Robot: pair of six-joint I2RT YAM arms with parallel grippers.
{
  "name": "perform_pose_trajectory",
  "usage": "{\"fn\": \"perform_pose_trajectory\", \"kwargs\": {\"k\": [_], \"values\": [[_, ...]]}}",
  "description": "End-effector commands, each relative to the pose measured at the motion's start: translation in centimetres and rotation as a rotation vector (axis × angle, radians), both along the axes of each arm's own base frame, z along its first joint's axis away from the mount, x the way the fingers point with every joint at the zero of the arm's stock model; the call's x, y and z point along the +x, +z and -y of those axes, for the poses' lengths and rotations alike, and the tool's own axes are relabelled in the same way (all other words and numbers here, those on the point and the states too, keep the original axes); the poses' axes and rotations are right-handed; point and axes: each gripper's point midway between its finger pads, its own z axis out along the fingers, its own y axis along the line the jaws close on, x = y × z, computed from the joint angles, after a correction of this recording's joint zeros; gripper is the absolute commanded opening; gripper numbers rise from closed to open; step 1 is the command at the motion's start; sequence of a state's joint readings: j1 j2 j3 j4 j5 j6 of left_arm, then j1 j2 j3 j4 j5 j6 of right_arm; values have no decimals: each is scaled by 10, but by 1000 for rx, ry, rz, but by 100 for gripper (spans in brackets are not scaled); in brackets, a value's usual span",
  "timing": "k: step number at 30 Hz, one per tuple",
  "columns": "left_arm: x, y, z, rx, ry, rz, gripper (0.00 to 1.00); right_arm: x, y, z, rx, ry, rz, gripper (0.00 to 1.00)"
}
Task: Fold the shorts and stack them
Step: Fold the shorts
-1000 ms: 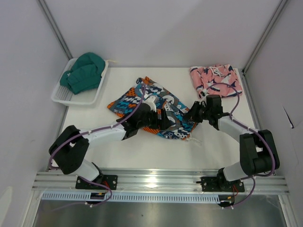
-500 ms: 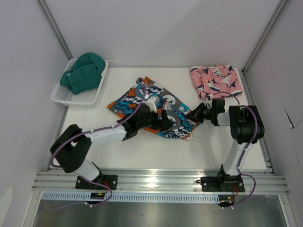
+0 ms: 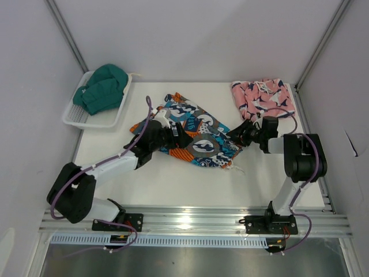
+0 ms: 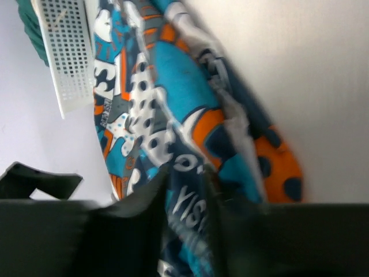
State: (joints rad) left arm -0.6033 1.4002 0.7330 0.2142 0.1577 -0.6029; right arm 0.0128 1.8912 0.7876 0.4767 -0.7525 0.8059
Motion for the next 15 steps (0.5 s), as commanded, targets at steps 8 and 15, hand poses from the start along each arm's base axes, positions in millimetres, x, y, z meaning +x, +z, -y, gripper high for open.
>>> {"fn": "perform_pose_trajectory", "kwargs": {"k": [8,15], "values": [[-23,34,16,0,-139,134,93,-47,71,42,-307,-118,148,100],[-42,26,62,131,-256,159,90,-53,55,61,-401,-100,115,99]]}}
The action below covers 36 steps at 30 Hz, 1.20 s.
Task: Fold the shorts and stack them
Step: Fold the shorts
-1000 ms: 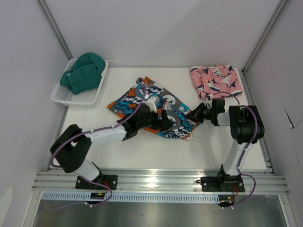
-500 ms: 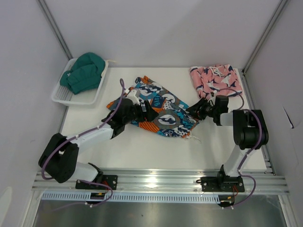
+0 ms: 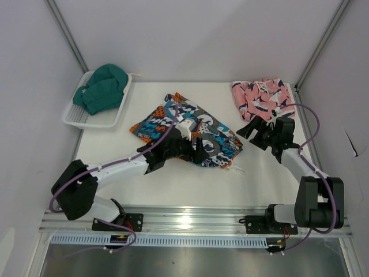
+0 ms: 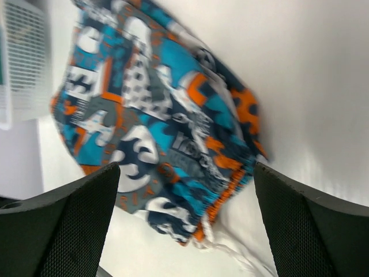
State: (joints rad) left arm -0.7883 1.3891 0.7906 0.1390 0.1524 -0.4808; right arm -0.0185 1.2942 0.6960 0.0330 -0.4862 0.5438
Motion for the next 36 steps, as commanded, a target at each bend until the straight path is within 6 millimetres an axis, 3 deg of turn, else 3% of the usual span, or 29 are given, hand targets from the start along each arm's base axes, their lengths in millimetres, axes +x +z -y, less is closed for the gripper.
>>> {"fn": "perform_pose_trajectory", "kwargs": {"k": [1,5,7,10,13,14,15,18,22,28,36], "values": [[10,14,17,66,-26,87,90,-9,-38,9,-67,8,-114,100],[11,13,37,177,-52,126,91,-5,-57,7,-52,16,-161,99],[11,2,38,244,-52,123,92,3,-62,5,-37,24,-150,99],[10,3,58,290,-80,150,95,6,-71,2,-23,35,-163,100],[6,-10,72,364,-106,159,97,6,-79,0,-10,46,-173,99],[0,-25,78,403,-128,150,99,6,-81,0,-7,47,-179,100],[3,-18,88,401,-128,167,99,5,-83,-1,-5,49,-185,99],[-5,-40,98,500,-152,160,99,2,-85,-4,5,62,-184,99],[-15,-62,107,595,-174,165,99,0,-85,-5,14,71,-186,99],[-15,-76,116,614,-173,144,99,-1,-87,-7,24,75,-198,98],[6,-68,114,653,-53,164,99,-3,-89,-10,41,87,-210,98]]}}
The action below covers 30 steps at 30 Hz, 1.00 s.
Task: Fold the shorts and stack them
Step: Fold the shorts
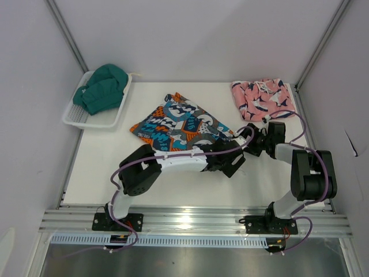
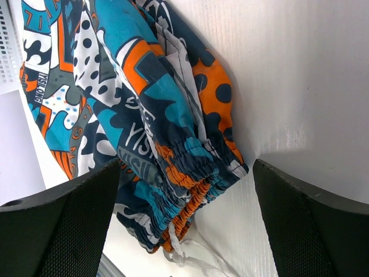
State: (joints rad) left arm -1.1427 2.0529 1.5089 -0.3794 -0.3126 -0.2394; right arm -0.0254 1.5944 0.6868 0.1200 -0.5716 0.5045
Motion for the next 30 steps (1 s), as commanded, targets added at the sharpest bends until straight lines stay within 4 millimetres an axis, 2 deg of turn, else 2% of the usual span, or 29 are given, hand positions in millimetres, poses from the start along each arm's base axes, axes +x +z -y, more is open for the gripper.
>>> {"fn": "perform_pose_trajectory", "kwargs": {"k": [1,5,7,10,18,23,29,30], "values": [[16,25,3,-25,73,58,99,-1,-4,-2,11,6,-12,98],[15,43,7,-68,75,53,99,-2,-4,-2,12,9,-12,98],[15,43,7,-60,77,46,99,-1,-3,-2,13,8,-12,98],[17,44,18,-60,66,40,99,-1,-4,-2,13,8,-12,98],[24,15,28,-25,64,3,99,-1,-4,-2,15,3,-15,98],[26,-16,14,35,106,-21,99,-2,-4,-3,21,7,-19,98],[32,-27,7,30,126,-41,99,-3,-5,-5,35,8,-23,98],[32,-30,7,23,118,-61,94,-3,-4,-5,41,12,-22,98]]}}
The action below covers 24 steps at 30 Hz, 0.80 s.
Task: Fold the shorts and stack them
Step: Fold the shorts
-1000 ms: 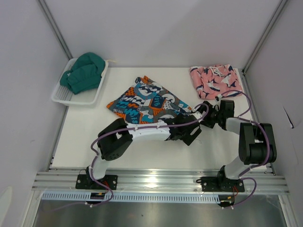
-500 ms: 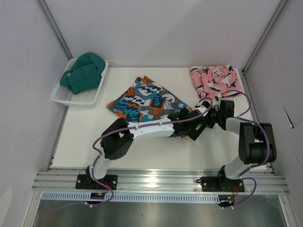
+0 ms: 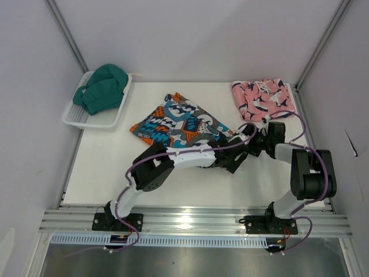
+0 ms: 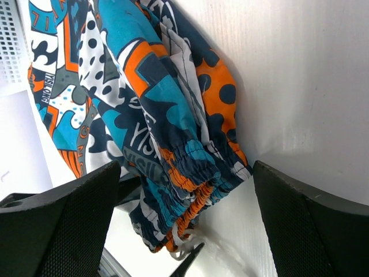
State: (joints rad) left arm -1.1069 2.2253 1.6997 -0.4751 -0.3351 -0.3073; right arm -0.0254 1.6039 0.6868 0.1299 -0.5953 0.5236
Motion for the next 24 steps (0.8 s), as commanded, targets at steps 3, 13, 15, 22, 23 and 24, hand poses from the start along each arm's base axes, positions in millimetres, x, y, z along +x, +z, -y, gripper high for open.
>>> {"fn": "perform_pose_trajectory", "kwargs": {"k": [3,13,15,22,23,24], "values": [[2,-11,-5,-65,1,-78,77,-8,-7,-4,24,8,-25,97],[-4,-12,-3,-147,-34,-116,52,-21,-7,-12,47,18,-37,99],[-4,-13,-3,-142,-41,-118,48,-20,-8,-10,35,13,-33,99],[-5,-13,-9,-140,-39,-142,48,-14,-7,-9,30,12,-16,99],[-8,-13,-8,-148,-45,-161,48,-11,-5,-9,28,9,-14,99],[-8,-14,-9,-150,-45,-168,48,-11,-6,-9,27,8,-20,100]]}}
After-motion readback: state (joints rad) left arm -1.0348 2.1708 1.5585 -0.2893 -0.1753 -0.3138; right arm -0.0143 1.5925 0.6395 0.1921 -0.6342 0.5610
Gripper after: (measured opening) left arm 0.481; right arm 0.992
